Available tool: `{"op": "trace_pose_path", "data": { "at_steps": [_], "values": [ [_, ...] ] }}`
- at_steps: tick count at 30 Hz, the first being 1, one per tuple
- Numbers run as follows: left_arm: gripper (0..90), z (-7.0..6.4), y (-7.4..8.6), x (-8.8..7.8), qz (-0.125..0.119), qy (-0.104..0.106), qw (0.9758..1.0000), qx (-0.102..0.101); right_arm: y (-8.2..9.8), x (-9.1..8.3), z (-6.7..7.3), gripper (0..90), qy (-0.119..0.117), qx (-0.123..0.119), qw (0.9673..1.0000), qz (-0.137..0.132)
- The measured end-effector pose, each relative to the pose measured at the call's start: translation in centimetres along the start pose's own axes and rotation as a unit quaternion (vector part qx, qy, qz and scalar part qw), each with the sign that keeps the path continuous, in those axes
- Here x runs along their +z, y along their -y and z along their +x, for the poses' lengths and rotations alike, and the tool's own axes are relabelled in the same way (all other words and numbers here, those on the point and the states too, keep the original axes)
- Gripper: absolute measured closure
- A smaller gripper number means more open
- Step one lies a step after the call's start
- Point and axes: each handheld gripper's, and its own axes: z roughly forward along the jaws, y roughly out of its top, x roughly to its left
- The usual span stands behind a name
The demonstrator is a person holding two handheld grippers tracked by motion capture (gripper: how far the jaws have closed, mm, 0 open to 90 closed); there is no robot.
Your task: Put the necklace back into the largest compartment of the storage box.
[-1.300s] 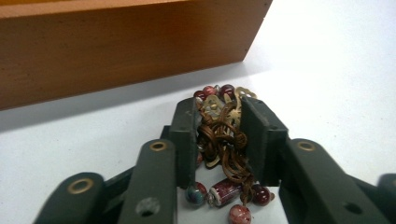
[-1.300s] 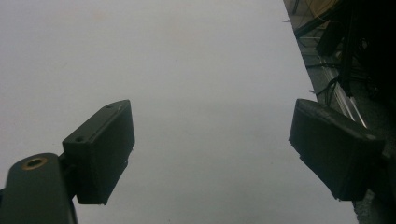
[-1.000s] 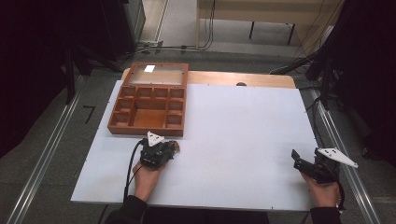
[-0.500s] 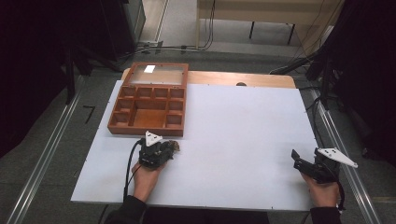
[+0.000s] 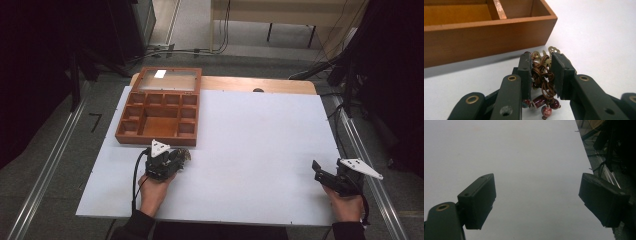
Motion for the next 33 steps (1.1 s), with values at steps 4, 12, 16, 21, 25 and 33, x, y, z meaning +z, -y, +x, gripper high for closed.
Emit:
{"op": "trace_pose_path", "data": {
  "at_steps": [4,12,16,21,25,33],
  "values": [
    [71.3,0.0,-0.2,-0.4,-0.006,0.001,1.0,0.0,0.0,0.0,0.0,12.3,0.0,0.001,1.0,0.0],
    [71.3,0.3,-0.7,-1.4,-0.02,0.001,0.9998,-0.005,0.0,0.0,0.0,12.3,0.0,0.004,1.0,0.0],
    [71.3,0.6,-1.0,-1.9,-0.027,0.0,0.9996,-0.008,0.0,0.0,0.0,12.2,-0.001,0.001,1.0,0.001],
    [71.3,1.0,-1.3,-2.4,-0.033,-0.004,0.9994,-0.012,0.0,0.0,0.0,12.2,0.0,0.003,1.0,-0.001],
    [71.3,1.3,-1.6,-2.8,-0.039,-0.006,0.9991,-0.014,0.0,0.0,-0.1,12.2,0.001,0.003,1.0,-0.002],
    [71.3,2.0,-2.2,-3.8,-0.048,-0.007,0.9985,-0.023,0.0,-0.1,0.1,12.2,0.002,0.001,1.0,-0.001]
  ]
}}
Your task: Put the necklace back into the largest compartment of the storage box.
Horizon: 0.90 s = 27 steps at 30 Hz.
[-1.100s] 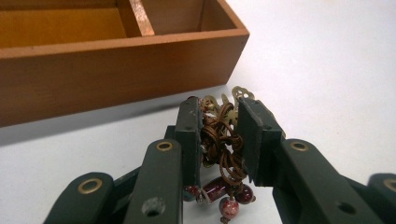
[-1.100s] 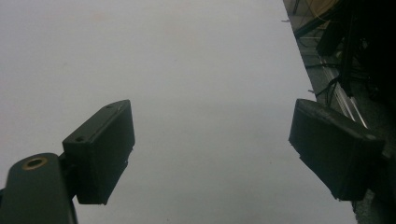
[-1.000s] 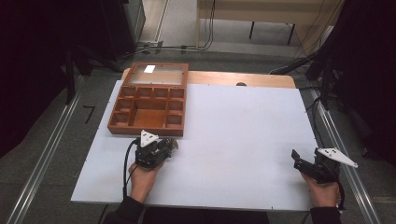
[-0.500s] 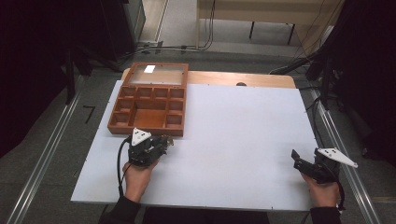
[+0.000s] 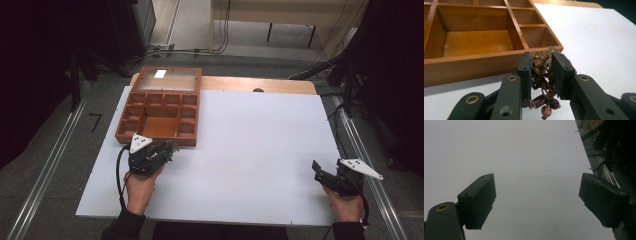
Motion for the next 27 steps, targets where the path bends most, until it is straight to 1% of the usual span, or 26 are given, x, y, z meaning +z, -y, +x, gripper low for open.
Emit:
{"op": "trace_pose_path", "data": {
  "at_steps": [5,6,8,9,10,11,14,19,21,27],
  "values": [
    [71.3,0.8,-0.8,-0.3,-0.009,-0.004,0.9999,-0.01,0.0,0.0,-0.1,12.2,-0.001,0.001,1.0,0.002],
    [71.3,0.8,-0.8,-0.3,-0.009,-0.004,0.9999,-0.01,0.0,0.0,-0.1,12.2,-0.001,0.001,1.0,0.002],
    [71.3,1.2,-1.4,-0.3,-0.012,-0.005,0.9998,-0.015,0.0,0.0,-0.1,12.2,-0.002,0.001,1.0,0.002],
    [71.3,1.2,-1.4,-0.3,-0.012,-0.005,0.9998,-0.015,0.0,0.0,-0.1,12.2,-0.002,0.001,1.0,0.002],
    [71.3,1.3,-1.9,-0.2,-0.013,-0.009,0.9998,-0.013,0.0,0.0,0.0,12.2,-0.002,0.002,1.0,0.002],
    [71.3,1.3,-1.9,-0.2,-0.013,-0.009,0.9998,-0.013,0.0,0.0,0.0,12.2,-0.002,0.001,1.0,0.002],
    [71.3,1.4,-2.5,-0.1,-0.014,-0.014,0.9997,-0.013,0.0,0.0,0.0,12.2,-0.003,-0.001,1.0,0.001],
    [71.3,1.9,-3.2,0.2,-0.013,-0.019,0.9995,-0.021,0.0,0.1,0.0,12.2,-0.004,0.001,1.0,0.003],
    [71.3,2.0,-3.6,0.4,-0.012,-0.025,0.9994,-0.019,0.0,0.0,-0.1,12.2,-0.004,0.001,1.0,0.001],
    [71.3,2.3,-4.3,0.7,-0.011,-0.032,0.9992,-0.019,0.0,0.0,0.0,12.2,-0.004,0.0,1.0,0.001]
  ]
}}
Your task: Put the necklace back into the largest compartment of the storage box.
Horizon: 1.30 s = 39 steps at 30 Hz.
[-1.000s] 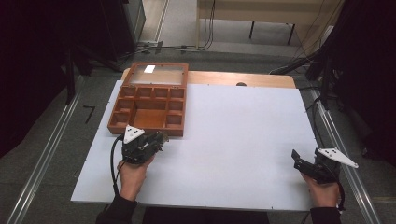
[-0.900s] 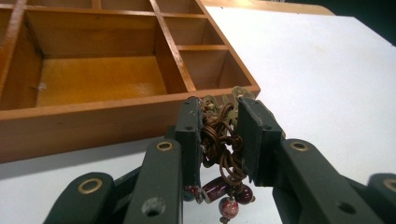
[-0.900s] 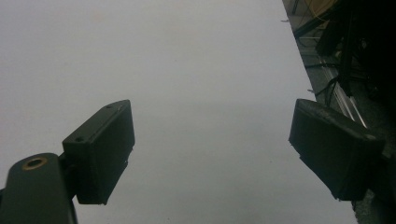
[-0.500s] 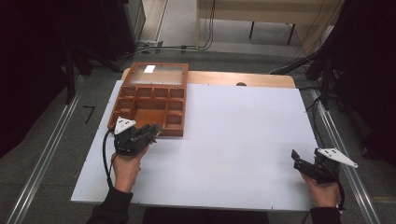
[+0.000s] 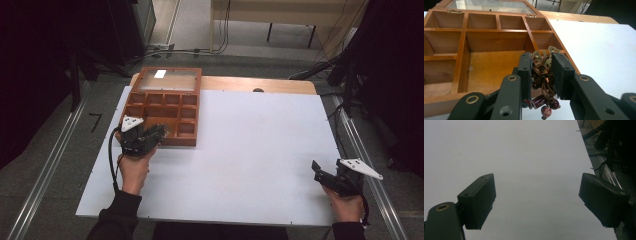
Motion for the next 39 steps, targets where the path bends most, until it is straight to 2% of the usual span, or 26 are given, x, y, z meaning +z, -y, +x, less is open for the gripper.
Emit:
{"op": "trace_pose_path", "data": {
  "at_steps": [3,5,11,21,27,39],
  "values": [
    [71.3,0.1,-0.4,0.3,0.0,-0.006,1.0,0.004,0.0,0.0,0.0,12.2,0.0,0.0,1.0,0.0],
    [71.3,0.3,-0.7,0.6,-0.001,-0.013,0.9999,0.001,0.0,0.0,0.0,12.2,0.0,0.001,1.0,0.001],
    [71.3,0.6,-1.2,1.4,0.001,-0.019,0.9998,-0.004,0.0,0.0,-0.1,12.2,0.0,0.003,1.0,0.002],
    [71.3,0.9,-1.2,2.5,0.002,-0.027,0.9996,-0.007,0.0,0.0,0.0,12.2,0.0,0.0,1.0,0.0],
    [71.3,1.5,-1.4,3.1,0.002,-0.033,0.9992,-0.02,0.0,0.1,0.0,12.2,0.0,0.0,1.0,0.002],
    [71.2,2.4,-1.3,4.5,0.01,-0.049,0.9985,-0.021,0.0,0.1,0.1,12.2,0.0,-0.001,1.0,0.003]
  ]
}}
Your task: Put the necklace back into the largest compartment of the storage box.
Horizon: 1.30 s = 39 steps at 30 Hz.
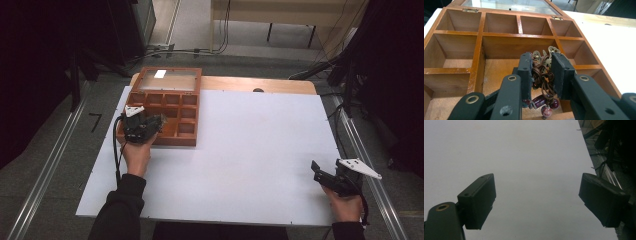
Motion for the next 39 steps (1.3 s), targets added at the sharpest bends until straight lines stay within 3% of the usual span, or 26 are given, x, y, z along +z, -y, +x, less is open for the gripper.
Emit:
{"op": "trace_pose_path", "data": {
  "at_steps": [24,35,39],
  "values": [
    [71.1,0.8,0.1,3.1,0.019,-0.031,0.9993,-0.008,0.0,0.1,0.1,12.2,-0.001,-0.004,1.0,0.002],
    [70.8,0.5,-0.1,3.9,0.035,-0.033,0.9988,0.003,0.0,0.1,0.1,12.2,-0.001,-0.003,1.0,0.003],
    [60.3,0.7,-0.1,3.9,0.036,-0.027,0.999,-0.004,0.0,0.1,0.1,12.2,-0.001,-0.005,1.0,0.002]
  ]
}}
